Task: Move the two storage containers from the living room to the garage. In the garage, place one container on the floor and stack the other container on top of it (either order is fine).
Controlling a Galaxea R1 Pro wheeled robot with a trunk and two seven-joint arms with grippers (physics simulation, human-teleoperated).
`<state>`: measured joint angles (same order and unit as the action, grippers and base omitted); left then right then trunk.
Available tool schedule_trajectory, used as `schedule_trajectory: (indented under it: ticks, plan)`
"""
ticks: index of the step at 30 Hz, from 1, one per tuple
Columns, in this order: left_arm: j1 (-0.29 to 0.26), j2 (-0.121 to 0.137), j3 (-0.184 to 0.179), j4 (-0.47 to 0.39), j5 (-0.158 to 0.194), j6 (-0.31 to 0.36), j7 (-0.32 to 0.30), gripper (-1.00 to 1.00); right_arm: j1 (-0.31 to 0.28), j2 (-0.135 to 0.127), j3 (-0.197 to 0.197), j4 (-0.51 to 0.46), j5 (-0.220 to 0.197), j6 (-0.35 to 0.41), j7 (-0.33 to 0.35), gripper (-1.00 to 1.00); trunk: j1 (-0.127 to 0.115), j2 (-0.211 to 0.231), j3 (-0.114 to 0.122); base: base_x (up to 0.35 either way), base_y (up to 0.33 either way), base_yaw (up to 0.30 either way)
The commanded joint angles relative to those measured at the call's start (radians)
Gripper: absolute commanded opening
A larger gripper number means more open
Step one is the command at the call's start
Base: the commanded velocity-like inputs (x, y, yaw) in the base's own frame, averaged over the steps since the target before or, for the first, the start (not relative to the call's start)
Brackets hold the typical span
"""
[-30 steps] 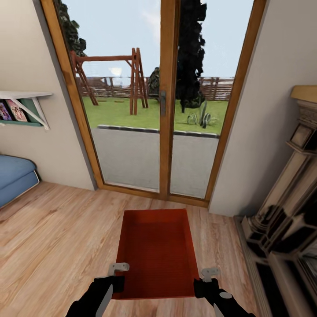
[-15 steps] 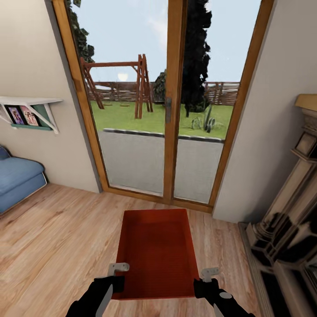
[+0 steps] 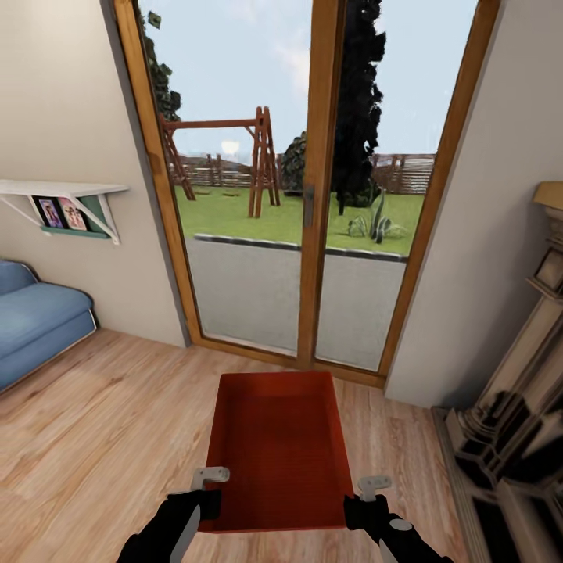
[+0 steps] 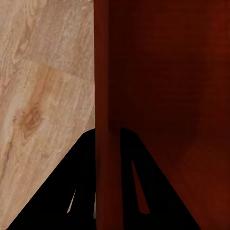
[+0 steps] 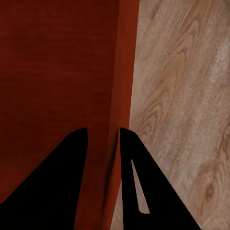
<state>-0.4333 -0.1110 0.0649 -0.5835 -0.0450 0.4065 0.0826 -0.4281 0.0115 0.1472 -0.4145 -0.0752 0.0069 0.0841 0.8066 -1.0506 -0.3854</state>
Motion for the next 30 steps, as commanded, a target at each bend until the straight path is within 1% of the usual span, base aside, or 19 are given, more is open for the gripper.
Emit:
schedule_trajectory:
  ticks: [1,30]
  plan:
    - [-0.001,-0.006,0.004,-0.004,-0.007,0.005,0.005,-1.0,0.0,0.002,0.012,0.003,-0.009,0.001,0.002,-1.0,-0.004,0.007,0.004,0.0,0.0,0.096]
    - [-0.001,-0.009,0.004,-0.004,-0.007,0.006,0.003,-1.0,0.0,0.002,0.013,0.003,-0.009,0.001,0.002,-1.0,-0.115,0.21,0.141,0.0,0.0,0.099]
